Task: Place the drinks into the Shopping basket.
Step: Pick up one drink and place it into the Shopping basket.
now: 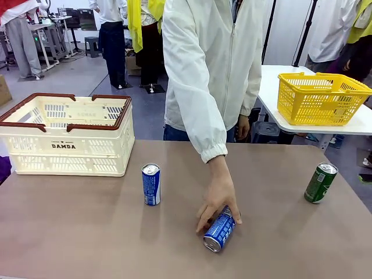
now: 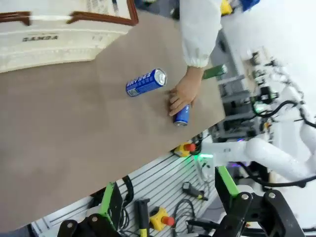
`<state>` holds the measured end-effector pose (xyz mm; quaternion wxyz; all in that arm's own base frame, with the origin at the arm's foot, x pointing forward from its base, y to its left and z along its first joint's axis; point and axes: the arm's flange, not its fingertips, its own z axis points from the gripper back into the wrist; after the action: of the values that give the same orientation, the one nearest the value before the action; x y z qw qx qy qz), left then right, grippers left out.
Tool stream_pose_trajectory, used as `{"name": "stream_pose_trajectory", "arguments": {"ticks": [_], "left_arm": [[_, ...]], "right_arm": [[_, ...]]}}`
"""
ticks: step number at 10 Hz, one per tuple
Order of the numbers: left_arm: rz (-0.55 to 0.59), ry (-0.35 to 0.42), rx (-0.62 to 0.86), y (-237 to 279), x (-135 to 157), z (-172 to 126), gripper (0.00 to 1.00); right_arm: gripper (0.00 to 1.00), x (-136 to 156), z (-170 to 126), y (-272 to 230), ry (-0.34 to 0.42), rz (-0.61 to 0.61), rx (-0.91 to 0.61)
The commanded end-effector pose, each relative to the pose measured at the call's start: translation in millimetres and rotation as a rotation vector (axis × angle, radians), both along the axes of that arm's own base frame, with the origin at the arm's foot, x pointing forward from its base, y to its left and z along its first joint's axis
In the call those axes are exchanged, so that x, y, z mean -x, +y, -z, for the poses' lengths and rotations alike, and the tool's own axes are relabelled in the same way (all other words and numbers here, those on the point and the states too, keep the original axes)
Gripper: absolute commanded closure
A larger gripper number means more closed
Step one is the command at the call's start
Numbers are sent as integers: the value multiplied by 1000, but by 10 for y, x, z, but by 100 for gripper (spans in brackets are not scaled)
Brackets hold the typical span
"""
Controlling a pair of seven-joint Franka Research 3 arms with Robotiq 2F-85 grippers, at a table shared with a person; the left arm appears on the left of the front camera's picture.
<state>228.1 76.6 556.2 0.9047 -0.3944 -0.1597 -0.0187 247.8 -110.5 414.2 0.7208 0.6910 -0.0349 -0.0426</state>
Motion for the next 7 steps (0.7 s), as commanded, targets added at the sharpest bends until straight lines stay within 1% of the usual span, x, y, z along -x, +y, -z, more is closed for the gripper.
{"name": "stream_pose_trajectory", "arguments": {"ticks": [1,2,3,4,6,7], "left_arm": [[77,30,-164,-649,-366,-155,0],[130,47,-183,-697,-468,-159,0],[131,76,-126,-467,-517,-50,0],[66,109,-43,-86,-443,110,0],[-85,85,135,653,3,349,0],[-143,73,182,819,173,436,0]], "right_arm": [[0,26,-2,-39,-23,-19,16],[0,26,-2,-39,-23,-19,16],[0,26,-2,-39,-23,-19,16],[0,26,-2,-39,-23,-19,16],[0,26,-2,-39,-23,-19,16],[0,26,-2,-39,-23,-19,16]]}}
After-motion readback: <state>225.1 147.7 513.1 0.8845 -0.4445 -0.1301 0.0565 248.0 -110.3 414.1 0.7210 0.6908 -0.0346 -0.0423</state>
